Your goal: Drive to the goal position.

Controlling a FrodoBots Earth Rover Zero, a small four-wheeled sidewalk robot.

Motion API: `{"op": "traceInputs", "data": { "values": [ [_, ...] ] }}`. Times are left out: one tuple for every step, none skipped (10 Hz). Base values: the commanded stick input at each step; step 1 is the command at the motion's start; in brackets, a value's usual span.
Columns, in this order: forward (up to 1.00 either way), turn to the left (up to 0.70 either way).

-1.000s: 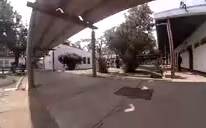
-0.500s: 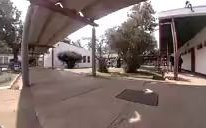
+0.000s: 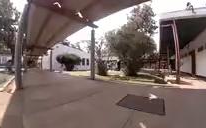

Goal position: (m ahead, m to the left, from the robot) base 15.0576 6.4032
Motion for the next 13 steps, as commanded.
{"op": "traceInputs", "data": {
  "values": [
    [0.5, 0.48],
    [0.5, 0.23],
    [0.5, 0.0],
    [0.5, 0.0],
    [0.5, 0.0],
    [0.5, 0.0],
    [0.5, 0.0],
    [0.5, 0.0],
    [0.5, 0.0],
    [0.5, 0.0],
    [0.5, 0.0],
    [0.5, 0.0],
    [0.5, 0.0]
  ]
}}
